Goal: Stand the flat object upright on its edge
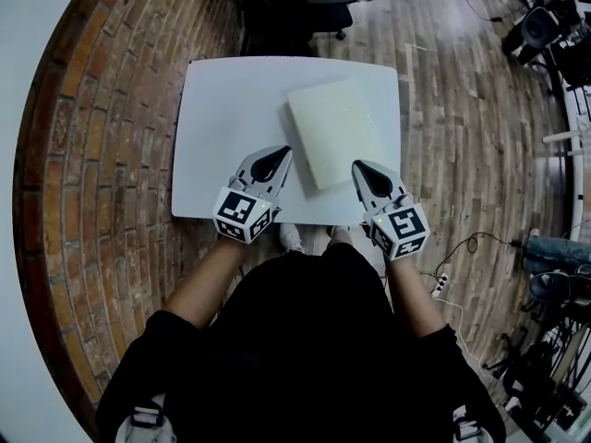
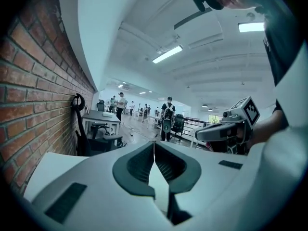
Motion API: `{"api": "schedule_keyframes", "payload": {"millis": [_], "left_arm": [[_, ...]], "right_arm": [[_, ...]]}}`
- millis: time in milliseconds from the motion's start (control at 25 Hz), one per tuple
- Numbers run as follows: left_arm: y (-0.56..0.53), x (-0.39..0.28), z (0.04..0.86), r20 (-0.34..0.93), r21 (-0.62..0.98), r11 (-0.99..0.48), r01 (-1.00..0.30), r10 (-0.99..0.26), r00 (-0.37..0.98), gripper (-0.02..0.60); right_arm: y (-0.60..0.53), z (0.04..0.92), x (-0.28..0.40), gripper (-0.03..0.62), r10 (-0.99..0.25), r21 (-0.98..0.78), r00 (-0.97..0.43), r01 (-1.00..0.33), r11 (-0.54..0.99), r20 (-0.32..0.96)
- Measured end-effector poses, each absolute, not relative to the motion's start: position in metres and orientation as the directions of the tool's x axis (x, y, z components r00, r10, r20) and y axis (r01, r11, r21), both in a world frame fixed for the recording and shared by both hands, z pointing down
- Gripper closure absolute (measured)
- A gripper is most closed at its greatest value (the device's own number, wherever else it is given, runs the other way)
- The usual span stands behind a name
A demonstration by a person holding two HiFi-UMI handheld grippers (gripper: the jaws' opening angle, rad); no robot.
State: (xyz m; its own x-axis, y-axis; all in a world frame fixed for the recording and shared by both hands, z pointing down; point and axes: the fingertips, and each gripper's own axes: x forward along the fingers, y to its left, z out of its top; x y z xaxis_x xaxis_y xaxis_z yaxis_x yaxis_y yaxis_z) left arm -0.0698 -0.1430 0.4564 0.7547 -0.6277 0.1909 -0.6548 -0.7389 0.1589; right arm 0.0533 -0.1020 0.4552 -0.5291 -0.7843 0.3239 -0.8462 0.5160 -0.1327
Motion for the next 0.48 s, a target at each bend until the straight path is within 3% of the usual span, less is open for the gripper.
{"api": "schedule_keyframes", "payload": {"millis": [480], "left_arm": [[-0.197, -0.035, 0.495, 0.311, 0.167, -0.593, -0.788, -0.727, 0.613, 0.561]], "right_arm": [[-0.181, 0.494, 0.104, 0.586, -0.682, -0.134, -0.601, -0.783, 0.608, 0.417]]}}
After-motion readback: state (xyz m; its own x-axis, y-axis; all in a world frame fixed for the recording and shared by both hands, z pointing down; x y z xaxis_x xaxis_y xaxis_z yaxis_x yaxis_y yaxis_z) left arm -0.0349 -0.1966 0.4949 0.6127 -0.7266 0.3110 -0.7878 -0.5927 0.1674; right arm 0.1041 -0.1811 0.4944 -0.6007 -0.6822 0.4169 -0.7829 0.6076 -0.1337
